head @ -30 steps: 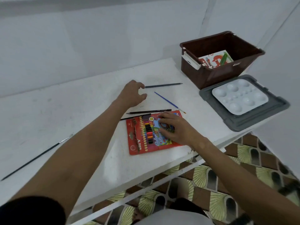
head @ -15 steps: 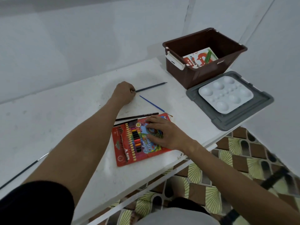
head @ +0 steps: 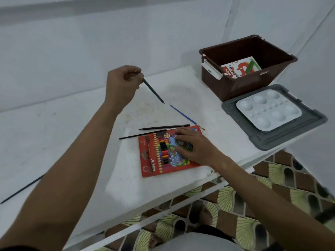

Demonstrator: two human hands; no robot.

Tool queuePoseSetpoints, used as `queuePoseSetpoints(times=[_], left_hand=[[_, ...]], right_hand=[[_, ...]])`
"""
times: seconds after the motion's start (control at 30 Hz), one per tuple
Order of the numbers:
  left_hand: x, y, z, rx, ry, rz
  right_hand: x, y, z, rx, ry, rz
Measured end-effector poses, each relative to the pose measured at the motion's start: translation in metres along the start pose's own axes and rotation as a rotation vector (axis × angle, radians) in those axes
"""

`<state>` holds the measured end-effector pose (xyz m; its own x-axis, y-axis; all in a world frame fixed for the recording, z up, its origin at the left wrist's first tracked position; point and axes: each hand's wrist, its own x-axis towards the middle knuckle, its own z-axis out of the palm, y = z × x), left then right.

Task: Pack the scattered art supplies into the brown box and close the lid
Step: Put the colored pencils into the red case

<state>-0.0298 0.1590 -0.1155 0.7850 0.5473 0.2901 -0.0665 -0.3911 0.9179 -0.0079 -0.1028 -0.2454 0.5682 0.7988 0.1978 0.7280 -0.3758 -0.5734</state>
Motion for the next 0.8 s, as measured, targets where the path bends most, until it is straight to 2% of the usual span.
queuePoseSetpoints(times=[0.1,0.17,0.3,0.4,0.57,0.67,0.8], left_hand=[[0.000,0.003,-0.014,0.010,0.048,0.011],[-0.002,-0.005,-0.020,0.121,0.030,0.046],[-0.013,-0.011,-0.018,0.505,-0.172,0.172],[-0.022,-0.011,-0.002,0.569,-0.366,0.105],[-0.030,-0.028,0.046,0.712,-0.665,0.099],[-0.031,-0.038,0.065,0.735,-0.730,0.074],[-0.032,-0.043,0.064,0.687,-0.735,0.016]], right_hand=[[0.000,-0.001,-0.001,0.004,0.005,-0.010],[0.000,-0.002,-0.002,0.011,0.007,-0.010],[-0.001,-0.002,-0.002,0.035,0.002,0.000],[-0.001,-0.001,-0.002,0.041,-0.013,0.011],[-0.001,-0.003,-0.003,0.031,-0.010,0.019],[-0.001,-0.004,-0.004,0.015,-0.002,0.011],[-0.001,-0.002,-0.003,0.019,-0.012,0.012]])
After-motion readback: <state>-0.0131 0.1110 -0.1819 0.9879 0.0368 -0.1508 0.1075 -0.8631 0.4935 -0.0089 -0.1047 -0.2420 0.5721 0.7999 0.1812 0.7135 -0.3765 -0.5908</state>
